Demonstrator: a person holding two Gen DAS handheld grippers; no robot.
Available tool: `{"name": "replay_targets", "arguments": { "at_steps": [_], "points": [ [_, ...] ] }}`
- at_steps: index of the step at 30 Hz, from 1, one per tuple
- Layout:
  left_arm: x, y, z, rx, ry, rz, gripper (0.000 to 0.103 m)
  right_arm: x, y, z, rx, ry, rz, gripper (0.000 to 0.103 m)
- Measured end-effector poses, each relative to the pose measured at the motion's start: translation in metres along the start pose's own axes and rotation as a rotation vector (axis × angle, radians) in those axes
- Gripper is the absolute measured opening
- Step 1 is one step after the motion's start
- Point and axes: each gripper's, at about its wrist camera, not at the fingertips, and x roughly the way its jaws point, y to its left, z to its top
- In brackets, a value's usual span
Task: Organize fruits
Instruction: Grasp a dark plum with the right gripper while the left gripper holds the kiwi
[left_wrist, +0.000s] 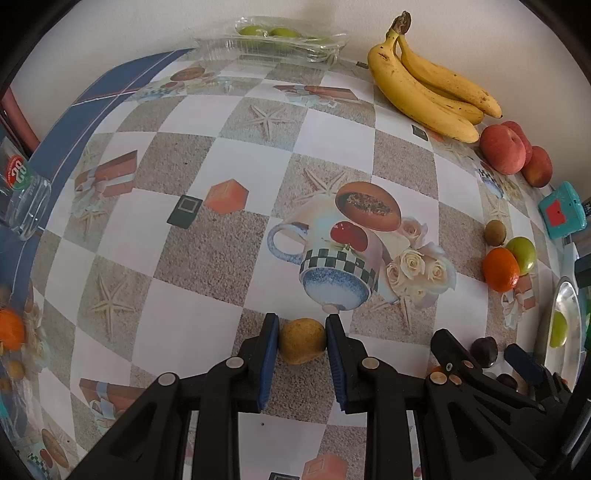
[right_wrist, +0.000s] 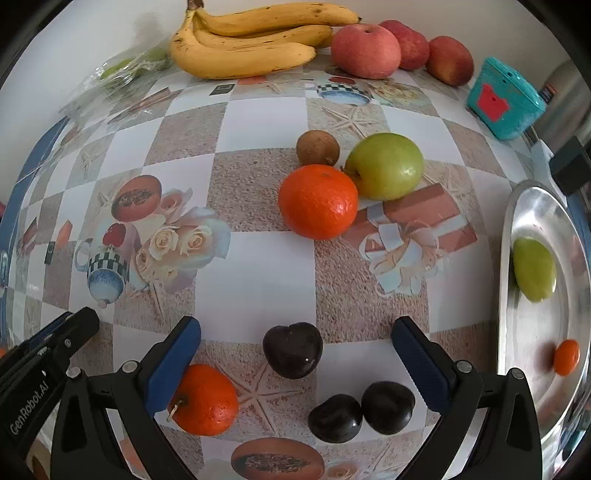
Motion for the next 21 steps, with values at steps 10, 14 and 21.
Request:
{"name": "replay_targets", "arguments": {
  "at_steps": [10,14,21],
  "points": [
    [-0.002,0.001,0.0,0.0,-0.002,-0.001,0.028,0.001,-0.007,0.006,-0.011,0.047,0.011,0.103],
    [-0.003,0.0,0.001,0.001,-0.005,-0.001,0.028,-0.001,-0.014,0.01,0.034,0.058,-0.008,0.097],
    [-0.008,-0.001,0.001,0.006,-0.017,0.0,0.028,-0.016,-0.007,0.015,-0.037,0.044,-0.07,0.054]
  ]
}}
